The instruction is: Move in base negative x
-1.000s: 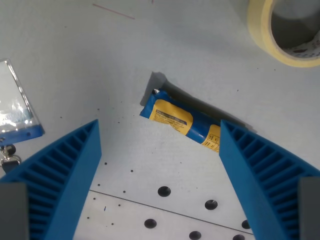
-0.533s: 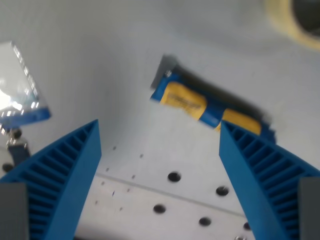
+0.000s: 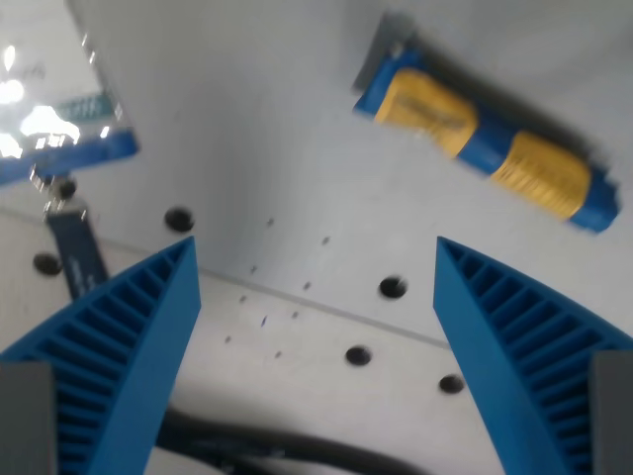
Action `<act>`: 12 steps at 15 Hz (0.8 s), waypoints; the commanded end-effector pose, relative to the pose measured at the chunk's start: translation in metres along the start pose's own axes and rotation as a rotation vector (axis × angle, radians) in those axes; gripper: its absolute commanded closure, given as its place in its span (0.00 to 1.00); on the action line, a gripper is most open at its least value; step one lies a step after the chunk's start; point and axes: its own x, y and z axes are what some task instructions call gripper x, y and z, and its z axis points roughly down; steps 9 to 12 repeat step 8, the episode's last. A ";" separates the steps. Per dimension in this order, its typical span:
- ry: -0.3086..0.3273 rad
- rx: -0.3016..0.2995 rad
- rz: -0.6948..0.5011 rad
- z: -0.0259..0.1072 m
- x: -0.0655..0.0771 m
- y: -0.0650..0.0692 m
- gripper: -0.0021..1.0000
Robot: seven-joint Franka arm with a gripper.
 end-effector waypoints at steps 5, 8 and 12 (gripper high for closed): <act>0.073 -0.029 0.017 0.004 -0.041 -0.031 0.00; 0.073 -0.029 0.017 0.008 -0.055 -0.042 0.00; 0.073 -0.029 0.017 0.008 -0.055 -0.042 0.00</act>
